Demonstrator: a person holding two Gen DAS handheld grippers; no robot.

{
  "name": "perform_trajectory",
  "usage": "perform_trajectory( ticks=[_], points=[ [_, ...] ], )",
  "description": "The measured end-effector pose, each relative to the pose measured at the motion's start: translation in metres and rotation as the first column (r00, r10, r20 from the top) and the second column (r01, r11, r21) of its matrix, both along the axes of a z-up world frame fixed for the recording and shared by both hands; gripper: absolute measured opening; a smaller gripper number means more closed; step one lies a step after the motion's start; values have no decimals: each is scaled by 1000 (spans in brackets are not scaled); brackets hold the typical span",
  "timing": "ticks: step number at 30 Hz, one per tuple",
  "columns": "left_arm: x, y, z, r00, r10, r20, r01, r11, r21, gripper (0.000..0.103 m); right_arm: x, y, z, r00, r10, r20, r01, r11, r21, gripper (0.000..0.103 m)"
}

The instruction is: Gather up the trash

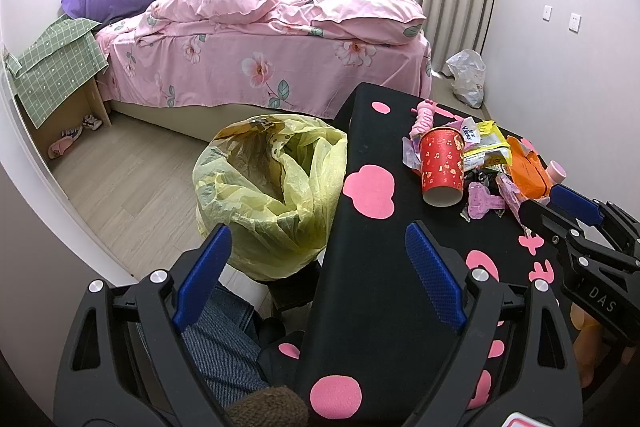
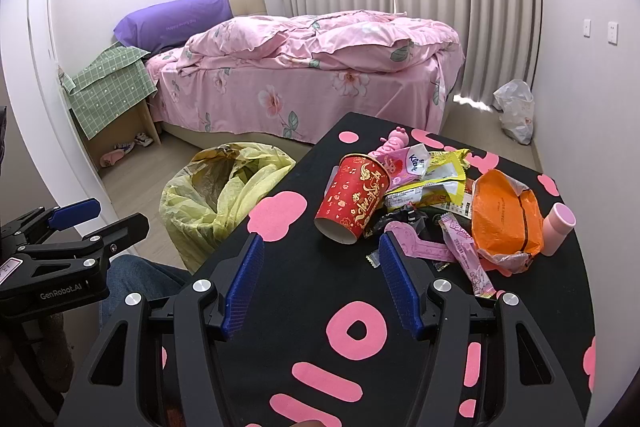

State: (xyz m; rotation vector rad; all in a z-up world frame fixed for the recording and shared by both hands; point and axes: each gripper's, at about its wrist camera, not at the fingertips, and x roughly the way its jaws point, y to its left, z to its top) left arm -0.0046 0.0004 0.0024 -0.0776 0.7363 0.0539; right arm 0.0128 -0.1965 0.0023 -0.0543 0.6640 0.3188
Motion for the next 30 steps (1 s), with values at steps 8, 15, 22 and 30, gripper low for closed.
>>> perform_trajectory(
  ticks=[8,15,22,30],
  points=[
    [0,0,0,1000,1,1,-1,1000,1,84,0,-1,-1,1000,1,-2,-1,1000,2,57],
    [3,-2,-7,1000,2,-15,-2,1000,-8,84,1,-4,-2,1000,-10,-11,10,1000,11,57],
    [20,-7,-20,999,-24,-21,23,999,-42,84,12,-24,-3,998,-59,7,60,998,-24,57],
    [69,-32,-33,980,-197,27,199,967,-157,84,38,-98,-11,973,-230,17,230,972,-44,57]
  ],
)
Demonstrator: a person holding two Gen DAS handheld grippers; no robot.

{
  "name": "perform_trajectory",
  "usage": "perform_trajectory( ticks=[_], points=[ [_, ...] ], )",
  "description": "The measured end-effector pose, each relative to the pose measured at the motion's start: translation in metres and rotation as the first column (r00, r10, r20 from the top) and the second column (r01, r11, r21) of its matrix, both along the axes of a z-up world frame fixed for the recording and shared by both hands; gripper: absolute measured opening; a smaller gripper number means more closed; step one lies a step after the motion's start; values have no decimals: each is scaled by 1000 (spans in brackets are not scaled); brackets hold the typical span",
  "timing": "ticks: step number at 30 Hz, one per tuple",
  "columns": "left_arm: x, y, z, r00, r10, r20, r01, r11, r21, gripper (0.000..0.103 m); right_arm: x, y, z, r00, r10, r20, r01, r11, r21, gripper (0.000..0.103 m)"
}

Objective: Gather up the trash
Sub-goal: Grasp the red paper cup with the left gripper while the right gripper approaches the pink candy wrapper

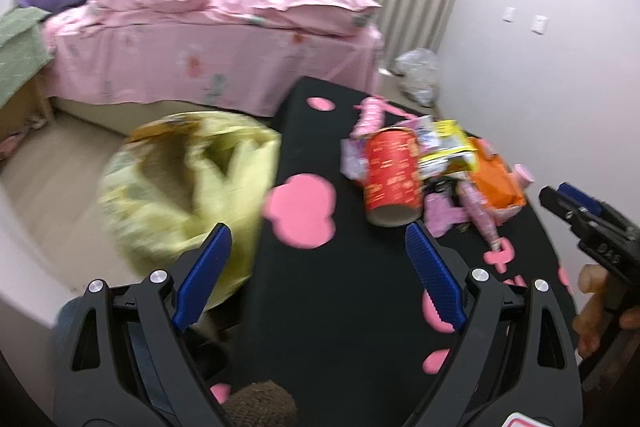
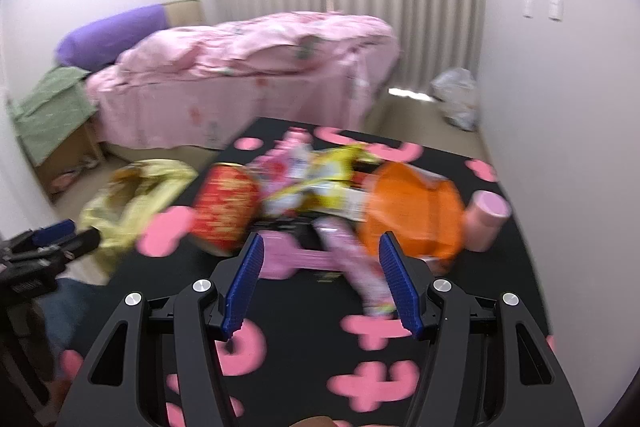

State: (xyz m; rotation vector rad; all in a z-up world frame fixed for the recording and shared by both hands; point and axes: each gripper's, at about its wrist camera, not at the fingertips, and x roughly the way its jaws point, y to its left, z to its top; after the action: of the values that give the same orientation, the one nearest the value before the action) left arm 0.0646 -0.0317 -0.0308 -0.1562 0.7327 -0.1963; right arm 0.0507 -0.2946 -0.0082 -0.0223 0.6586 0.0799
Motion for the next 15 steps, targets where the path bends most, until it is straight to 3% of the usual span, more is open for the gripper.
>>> perform_trajectory(
  ticks=[3,10,13,15],
  points=[
    [30,-21,-5,997,-83,-9,82,996,-26,90,8,-25,-7,999,-47,-9,46,999,-16,57],
    [94,-63,-22,980,-174,-94,174,985,-3,89,22,-58,-24,998,-41,-38,42,999,25,57],
    [118,-72,-35,964,-208,-163,203,978,-52,77,28,-66,-33,998,-7,-65,15,993,117,57],
    [132,-76,-46,954,-211,-215,200,977,-70,68,33,-64,-42,994,11,-104,-2,996,87,57]
  ],
)
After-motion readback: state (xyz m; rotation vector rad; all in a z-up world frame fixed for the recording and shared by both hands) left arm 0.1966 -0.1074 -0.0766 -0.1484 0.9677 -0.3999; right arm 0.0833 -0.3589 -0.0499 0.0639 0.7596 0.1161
